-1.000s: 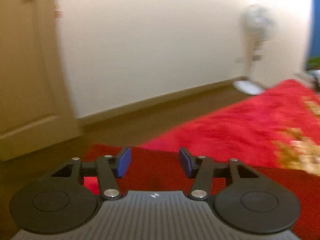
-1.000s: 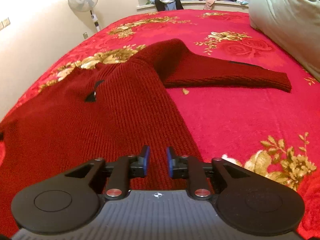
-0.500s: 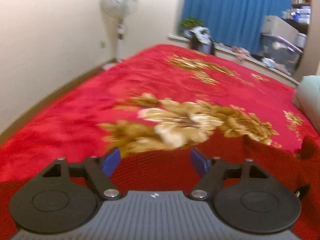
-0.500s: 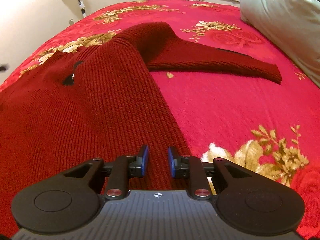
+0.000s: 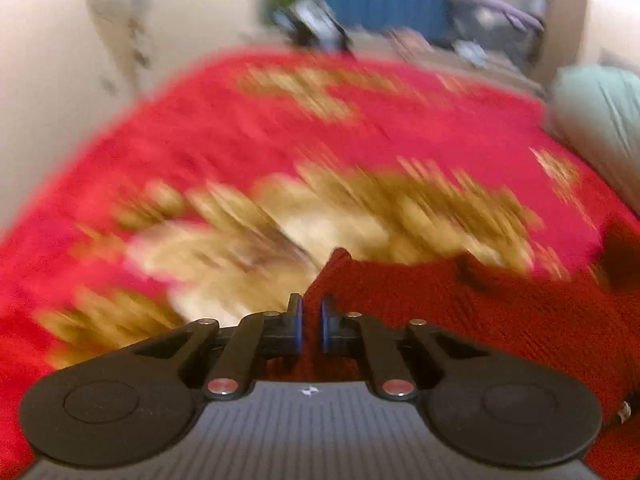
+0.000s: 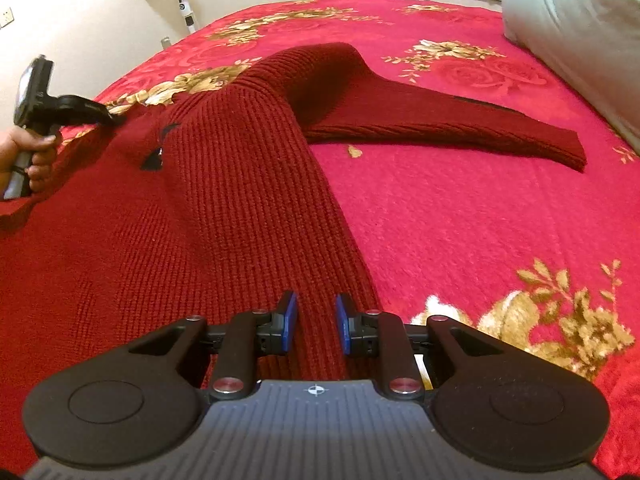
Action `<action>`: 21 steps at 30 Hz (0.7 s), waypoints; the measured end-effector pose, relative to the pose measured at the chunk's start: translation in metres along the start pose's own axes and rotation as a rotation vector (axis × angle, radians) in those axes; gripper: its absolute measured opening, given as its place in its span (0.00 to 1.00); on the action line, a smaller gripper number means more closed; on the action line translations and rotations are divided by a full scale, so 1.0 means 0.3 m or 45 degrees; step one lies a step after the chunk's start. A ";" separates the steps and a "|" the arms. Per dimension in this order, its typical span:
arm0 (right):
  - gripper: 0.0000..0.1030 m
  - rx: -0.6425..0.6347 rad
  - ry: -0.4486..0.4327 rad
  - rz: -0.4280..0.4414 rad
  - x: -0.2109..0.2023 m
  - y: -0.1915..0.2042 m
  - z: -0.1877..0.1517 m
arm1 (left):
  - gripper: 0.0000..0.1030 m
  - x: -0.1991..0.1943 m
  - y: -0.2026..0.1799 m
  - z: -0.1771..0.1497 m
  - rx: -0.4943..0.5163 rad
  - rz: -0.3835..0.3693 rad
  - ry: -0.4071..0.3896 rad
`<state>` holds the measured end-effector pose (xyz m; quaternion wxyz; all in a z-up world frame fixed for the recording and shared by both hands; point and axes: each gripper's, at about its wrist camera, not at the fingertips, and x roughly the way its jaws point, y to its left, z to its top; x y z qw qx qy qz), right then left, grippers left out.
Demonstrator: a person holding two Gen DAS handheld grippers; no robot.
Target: Fold small clothes
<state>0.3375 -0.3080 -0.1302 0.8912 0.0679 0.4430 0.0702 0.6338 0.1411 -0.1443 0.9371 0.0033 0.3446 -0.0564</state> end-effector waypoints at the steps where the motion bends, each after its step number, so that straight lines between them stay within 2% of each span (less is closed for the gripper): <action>1: 0.22 0.003 -0.001 0.009 -0.002 -0.003 0.002 | 0.09 -0.027 0.043 0.010 -0.075 0.049 -0.050; 2: 0.22 0.007 -0.002 0.020 -0.004 -0.005 0.002 | 0.09 -0.046 0.055 0.009 -0.076 0.117 -0.085; 3: 0.22 0.016 -0.004 0.037 -0.006 -0.008 0.003 | 0.11 -0.055 0.039 -0.001 -0.017 0.180 -0.091; 4: 0.22 0.029 -0.006 0.052 -0.008 -0.011 0.004 | 0.17 -0.050 0.014 -0.016 0.049 0.235 -0.044; 5: 0.22 0.043 -0.007 0.062 -0.011 -0.014 0.006 | 0.32 -0.052 -0.002 -0.019 0.072 0.237 0.015; 6: 0.22 0.058 -0.011 0.066 -0.014 -0.017 0.009 | 0.34 -0.089 -0.022 -0.022 0.090 0.226 0.030; 7: 0.22 0.078 -0.027 0.067 -0.023 -0.023 0.012 | 0.34 -0.155 -0.039 -0.027 0.113 0.231 -0.029; 9: 0.22 0.103 -0.075 0.058 -0.046 -0.035 0.023 | 0.50 -0.332 -0.070 -0.041 0.131 0.243 -0.145; 11: 0.19 0.140 -0.142 0.043 -0.074 -0.056 0.035 | 0.54 -0.509 -0.082 -0.072 0.106 0.220 -0.193; 12: 0.13 0.170 -0.175 0.033 -0.087 -0.070 0.041 | 0.60 -0.609 -0.082 -0.107 0.083 0.198 -0.216; 13: 0.11 0.205 -0.209 0.026 -0.101 -0.086 0.045 | 0.63 -0.690 -0.089 -0.136 0.065 0.178 -0.223; 16: 0.13 0.301 -0.293 0.010 -0.142 -0.129 0.049 | 0.70 -0.906 -0.084 -0.276 0.001 0.137 -0.237; 18: 0.14 0.343 -0.339 0.002 -0.164 -0.147 0.048 | 0.72 -0.972 -0.061 -0.390 -0.102 0.145 -0.226; 20: 0.22 0.371 -0.351 0.053 -0.174 -0.162 0.048 | 0.72 -1.004 -0.049 -0.484 -0.175 0.152 -0.210; 21: 0.24 0.386 -0.356 0.082 -0.175 -0.171 0.050 | 0.72 -0.987 -0.048 -0.519 -0.204 0.193 -0.160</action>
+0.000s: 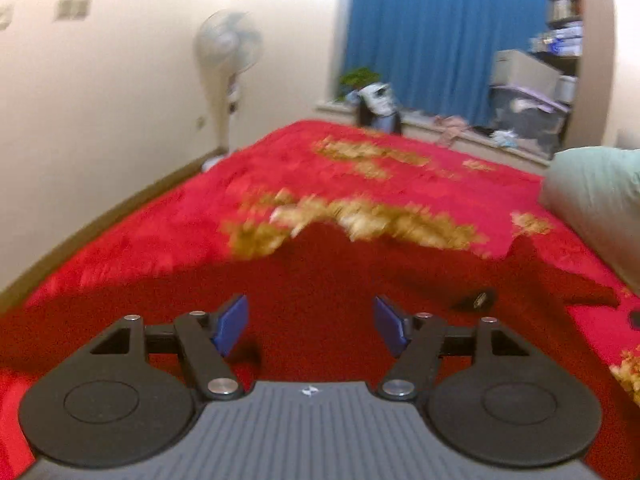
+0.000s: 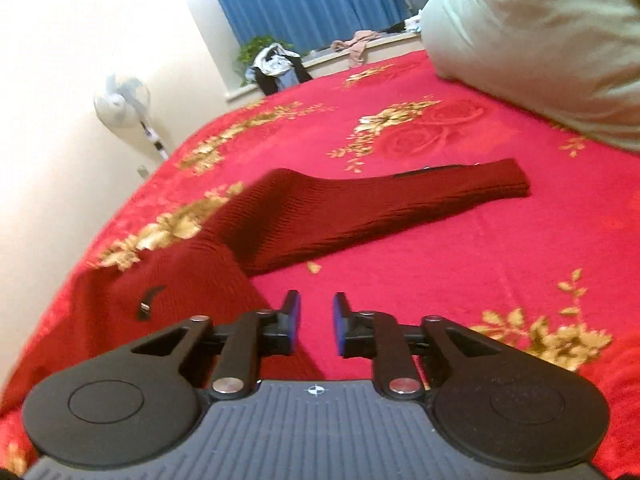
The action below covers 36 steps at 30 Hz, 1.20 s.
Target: Fold small clothes
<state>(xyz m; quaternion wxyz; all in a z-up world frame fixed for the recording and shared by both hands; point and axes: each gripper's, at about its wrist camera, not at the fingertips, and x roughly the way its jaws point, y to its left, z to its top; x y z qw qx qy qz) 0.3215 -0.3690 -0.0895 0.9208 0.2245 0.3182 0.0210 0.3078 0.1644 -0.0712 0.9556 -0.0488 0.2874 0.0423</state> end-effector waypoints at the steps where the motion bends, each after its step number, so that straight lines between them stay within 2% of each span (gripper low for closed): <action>1: 0.25 0.013 -0.010 0.022 0.001 -0.008 0.009 | 0.70 0.006 0.005 -0.011 -0.029 0.041 0.065; 3: 0.30 0.019 -0.042 0.021 0.028 -0.017 0.033 | 0.72 0.014 0.004 -0.019 -0.080 0.018 0.104; 7: 0.42 0.157 -0.055 0.007 0.174 -0.072 0.106 | 0.72 0.030 -0.016 -0.013 -0.039 0.005 0.097; 9: 0.43 0.252 -0.023 -0.008 0.281 -0.111 0.134 | 0.72 0.040 -0.023 -0.008 -0.039 -0.017 0.094; 13: 0.42 0.429 0.038 -0.143 0.507 -0.189 0.178 | 0.72 0.061 -0.040 0.024 0.026 -0.038 0.045; 14: 0.41 0.478 0.046 -0.172 0.553 -0.208 0.191 | 0.72 0.064 -0.041 0.025 0.038 -0.040 0.035; 15: 0.29 0.501 0.044 -0.200 0.580 -0.218 0.199 | 0.72 0.070 -0.045 0.031 0.045 -0.042 0.030; 16: 0.13 0.510 0.034 -0.240 0.601 -0.221 0.209 | 0.72 0.076 -0.046 0.037 0.044 -0.048 0.030; 17: 0.11 0.498 0.036 -0.276 0.619 -0.220 0.231 | 0.72 0.082 -0.045 0.042 0.039 -0.056 0.031; 19: 0.09 0.441 -0.005 -0.310 0.612 -0.220 0.284 | 0.72 0.090 -0.046 0.047 0.043 -0.065 0.033; 21: 0.09 0.381 -0.162 -0.396 0.535 -0.241 0.362 | 0.72 0.102 -0.049 0.048 0.065 -0.056 0.040; 23: 0.09 0.387 -0.226 -0.479 0.478 -0.315 0.420 | 0.72 0.119 -0.047 0.041 0.079 -0.053 0.072; 26: 0.10 0.351 -0.175 -0.612 0.460 -0.419 0.414 | 0.72 0.170 -0.044 0.019 0.088 -0.077 0.206; 28: 0.16 0.347 -0.050 -0.578 0.488 -0.473 0.373 | 0.72 0.205 -0.040 -0.004 0.063 -0.106 0.307; 29: 0.16 0.341 0.018 -0.565 0.504 -0.491 0.354 | 0.72 0.220 -0.034 -0.015 0.037 -0.116 0.349; 30: 0.23 0.325 0.041 -0.597 0.508 -0.504 0.341 | 0.72 0.230 -0.031 -0.025 0.026 -0.125 0.380; 31: 0.33 0.323 0.001 -0.649 0.484 -0.508 0.334 | 0.72 0.241 -0.029 -0.035 0.030 -0.123 0.400; 32: 0.36 0.350 -0.047 -0.673 0.451 -0.515 0.325 | 0.72 0.246 -0.027 -0.041 0.038 -0.119 0.410; 34: 0.36 0.392 -0.071 -0.639 0.391 -0.513 0.301 | 0.72 0.248 -0.024 -0.056 0.050 -0.120 0.420; 36: 0.36 0.361 -0.002 -0.448 0.334 -0.479 0.253 | 0.72 0.246 -0.015 -0.060 0.049 -0.128 0.430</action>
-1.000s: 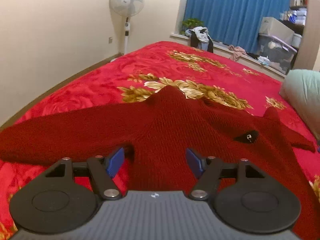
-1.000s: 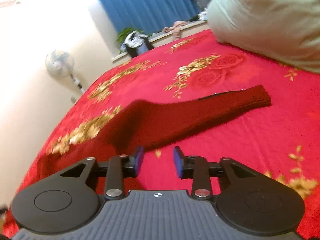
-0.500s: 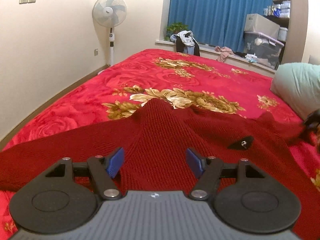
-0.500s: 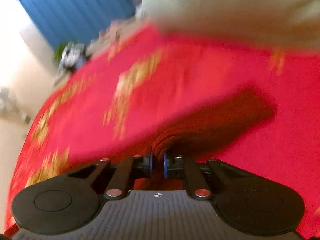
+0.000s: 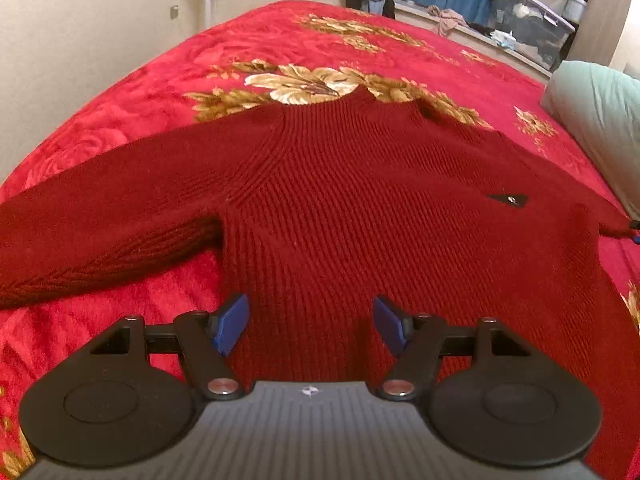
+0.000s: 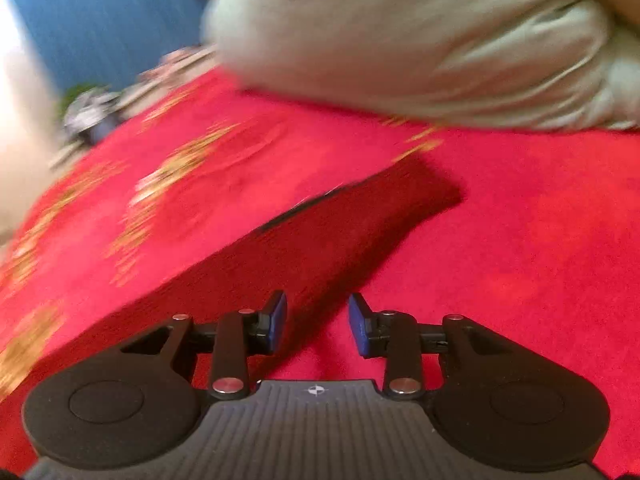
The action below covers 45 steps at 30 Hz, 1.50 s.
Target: Fold small clothes
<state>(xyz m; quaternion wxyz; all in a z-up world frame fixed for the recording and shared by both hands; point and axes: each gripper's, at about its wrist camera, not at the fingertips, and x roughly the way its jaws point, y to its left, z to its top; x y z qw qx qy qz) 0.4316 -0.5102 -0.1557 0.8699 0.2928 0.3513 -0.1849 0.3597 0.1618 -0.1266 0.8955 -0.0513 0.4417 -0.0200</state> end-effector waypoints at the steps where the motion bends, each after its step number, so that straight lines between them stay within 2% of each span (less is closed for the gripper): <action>1: 0.36 -0.032 0.057 0.085 -0.031 0.007 -0.030 | 0.72 -0.002 0.006 -0.003 -0.007 -0.003 0.004; 2: 0.36 -0.080 0.133 0.186 -0.073 0.015 -0.081 | 0.72 -0.005 0.013 -0.005 -0.017 -0.006 0.008; 4: 0.41 -0.164 0.231 0.299 -0.155 0.028 -0.178 | 0.72 -0.016 0.024 -0.019 -0.045 -0.012 0.012; 6: 0.41 -0.257 0.308 0.334 -0.242 0.049 -0.273 | 0.72 -0.044 0.019 -0.040 -0.062 -0.008 0.008; 8: 0.44 -0.305 0.327 0.357 -0.325 0.047 -0.360 | 0.72 -0.078 0.020 -0.070 -0.072 -0.007 0.000; 11: 0.45 -0.412 0.376 0.285 -0.391 0.045 -0.447 | 0.72 -0.140 0.026 -0.135 -0.082 0.040 0.009; 13: 0.46 -0.437 0.407 0.233 -0.418 0.042 -0.493 | 0.71 -0.192 0.044 -0.191 -0.136 0.063 0.024; 16: 0.46 -0.425 0.440 0.249 -0.472 0.007 -0.562 | 0.69 -0.264 0.072 -0.310 -0.213 0.063 0.086; 20: 0.46 -0.492 0.401 0.256 -0.528 -0.004 -0.621 | 0.65 -0.319 0.084 -0.469 -0.262 0.087 0.159; 23: 0.38 -0.575 0.368 0.246 -0.570 0.007 -0.653 | 0.59 -0.322 0.078 -0.552 -0.276 0.104 0.196; 24: 0.31 -0.590 0.360 0.240 -0.577 0.004 -0.651 | 0.58 -0.330 0.070 -0.572 -0.264 0.113 0.174; 25: 0.19 -0.597 0.348 0.231 -0.583 0.005 -0.654 | 0.54 -0.332 0.061 -0.575 -0.241 0.122 0.156; 26: 0.11 -0.586 0.334 0.223 -0.591 0.002 -0.656 | 0.36 -0.333 0.055 -0.575 -0.224 0.115 0.146; 27: 0.07 -0.562 0.327 0.224 -0.603 -0.004 -0.655 | 0.11 -0.337 0.049 -0.572 -0.215 0.088 0.133; 29: 0.06 -0.518 0.291 0.248 -0.644 -0.008 -0.643 | 0.10 -0.364 0.037 -0.559 -0.189 0.079 0.101; 31: 0.06 -0.457 0.219 0.285 -0.717 -0.021 -0.605 | 0.09 -0.425 0.019 -0.552 -0.162 0.041 0.022; 33: 0.05 -0.313 0.155 0.340 -0.796 -0.066 -0.554 | 0.09 -0.496 0.008 -0.559 -0.146 0.014 -0.074; 35: 0.05 -0.188 0.118 0.370 -0.863 -0.114 -0.529 | 0.09 -0.534 0.012 -0.578 -0.167 0.010 -0.109; 38: 0.05 -0.296 0.112 0.206 -0.849 -0.117 -0.576 | 0.11 -0.485 0.025 -0.608 -0.202 0.031 -0.001; 40: 0.03 -0.362 0.211 0.059 -0.764 -0.115 -0.619 | 0.12 -0.453 0.032 -0.611 -0.202 0.096 0.057; 41: 0.04 -0.372 0.211 -0.041 -0.736 -0.122 -0.627 | 0.14 -0.456 0.032 -0.604 -0.188 0.127 0.029; 42: 0.07 -0.362 0.179 -0.073 -0.734 -0.129 -0.621 | 0.15 -0.480 0.020 -0.597 -0.150 0.150 -0.030; 43: 0.07 -0.336 0.144 -0.065 -0.745 -0.134 -0.608 | 0.18 -0.503 0.011 -0.597 -0.109 0.156 -0.084; 45: 0.07 -0.296 0.073 0.070 -0.789 -0.128 -0.591 | 0.29 -0.531 -0.021 -0.594 -0.040 0.122 -0.159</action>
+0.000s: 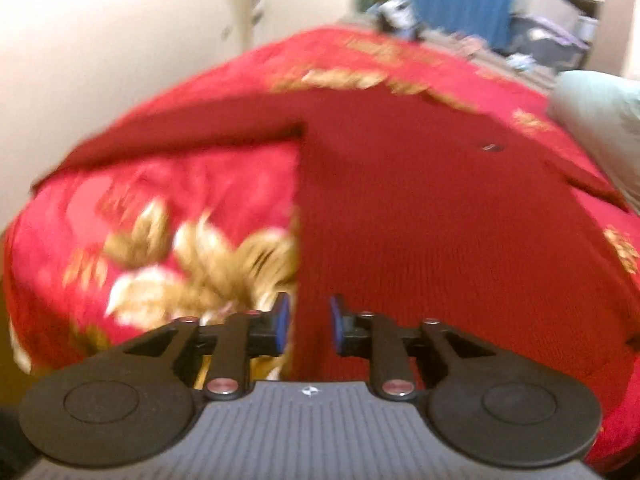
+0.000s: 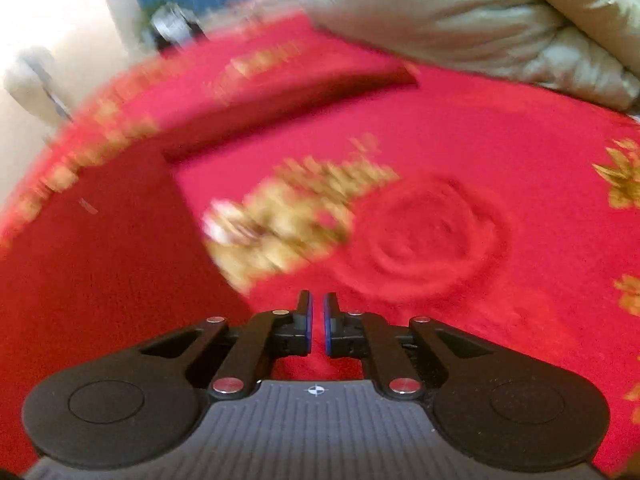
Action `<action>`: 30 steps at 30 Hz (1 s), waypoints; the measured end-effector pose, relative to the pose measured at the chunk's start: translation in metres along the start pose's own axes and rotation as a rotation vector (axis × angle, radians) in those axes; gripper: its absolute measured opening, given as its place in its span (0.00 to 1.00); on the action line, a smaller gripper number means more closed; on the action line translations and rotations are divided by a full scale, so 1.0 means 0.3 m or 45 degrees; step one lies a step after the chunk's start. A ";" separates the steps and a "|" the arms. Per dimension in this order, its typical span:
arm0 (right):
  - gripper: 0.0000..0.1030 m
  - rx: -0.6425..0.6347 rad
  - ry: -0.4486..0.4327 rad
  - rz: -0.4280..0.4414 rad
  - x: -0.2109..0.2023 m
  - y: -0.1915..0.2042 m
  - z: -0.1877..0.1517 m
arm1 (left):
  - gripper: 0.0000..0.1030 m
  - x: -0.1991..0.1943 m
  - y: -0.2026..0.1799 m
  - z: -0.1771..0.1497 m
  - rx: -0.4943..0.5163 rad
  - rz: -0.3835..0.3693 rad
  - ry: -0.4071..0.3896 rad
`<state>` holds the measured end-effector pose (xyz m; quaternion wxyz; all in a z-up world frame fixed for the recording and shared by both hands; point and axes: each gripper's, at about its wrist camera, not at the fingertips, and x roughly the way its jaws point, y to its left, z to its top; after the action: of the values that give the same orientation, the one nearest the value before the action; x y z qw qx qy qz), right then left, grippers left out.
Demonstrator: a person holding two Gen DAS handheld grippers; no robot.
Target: Fold small clothes
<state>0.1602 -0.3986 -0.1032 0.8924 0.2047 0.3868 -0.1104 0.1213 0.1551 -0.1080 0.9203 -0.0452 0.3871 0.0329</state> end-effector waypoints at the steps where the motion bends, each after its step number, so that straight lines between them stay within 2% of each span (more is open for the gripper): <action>1: 0.11 -0.028 -0.021 0.067 -0.014 0.016 0.001 | 0.30 -0.004 -0.019 -0.004 0.023 -0.041 -0.001; 3: 0.21 -0.130 -0.002 0.175 -0.009 0.067 -0.019 | 0.35 0.021 -0.051 -0.023 0.048 -0.124 0.071; 4: 0.25 -0.178 0.045 0.200 0.010 0.094 -0.041 | 0.37 0.050 -0.061 -0.036 0.047 -0.141 0.141; 6: 0.25 -0.271 0.211 0.148 0.079 0.131 -0.089 | 0.41 0.119 -0.070 -0.066 0.045 -0.117 0.310; 7: 0.24 -0.318 0.290 0.081 0.115 0.137 -0.117 | 0.42 0.121 -0.067 -0.070 0.040 -0.117 0.300; 8: 0.24 -0.348 0.278 0.069 0.118 0.142 -0.131 | 0.42 0.108 -0.069 -0.058 0.036 -0.113 0.283; 10: 0.27 -0.386 0.223 0.069 0.084 0.171 -0.119 | 0.46 0.071 -0.069 -0.041 0.032 -0.126 0.202; 12: 0.33 -0.418 0.133 0.142 0.035 0.188 -0.117 | 0.54 0.057 -0.075 -0.034 0.033 -0.127 0.170; 13: 0.39 -0.427 0.132 0.166 0.032 0.183 -0.115 | 0.56 0.069 -0.077 -0.033 0.034 -0.126 0.193; 14: 0.40 -0.447 0.169 0.165 0.047 0.188 -0.125 | 0.57 0.097 -0.078 -0.035 0.034 -0.124 0.248; 15: 0.40 -0.479 0.230 0.119 0.077 0.192 -0.141 | 0.57 0.121 -0.080 -0.047 0.037 -0.122 0.309; 16: 0.39 -0.507 0.263 0.062 0.098 0.191 -0.155 | 0.57 0.110 -0.083 -0.051 0.038 -0.118 0.294; 18: 0.39 -0.489 0.211 0.068 0.079 0.200 -0.142 | 0.57 0.075 -0.087 -0.031 0.036 -0.124 0.228; 21: 0.39 -0.394 -0.017 0.219 -0.017 0.210 -0.094 | 0.57 0.025 -0.074 0.010 0.007 -0.111 0.041; 24: 0.40 -0.383 -0.173 0.263 -0.076 0.240 -0.071 | 0.54 -0.012 -0.048 0.070 -0.032 -0.062 -0.105; 26: 0.40 -0.390 -0.221 0.252 -0.082 0.261 -0.068 | 0.45 -0.024 -0.016 0.143 -0.040 -0.022 -0.156; 30: 0.40 -0.363 -0.235 0.264 -0.052 0.292 -0.041 | 0.44 -0.002 0.064 0.327 -0.024 0.056 -0.205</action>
<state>0.1730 -0.3142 -0.0749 0.9506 0.1040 0.2919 0.0196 0.1886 0.1847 -0.0406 0.9471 -0.0425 0.3123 0.0604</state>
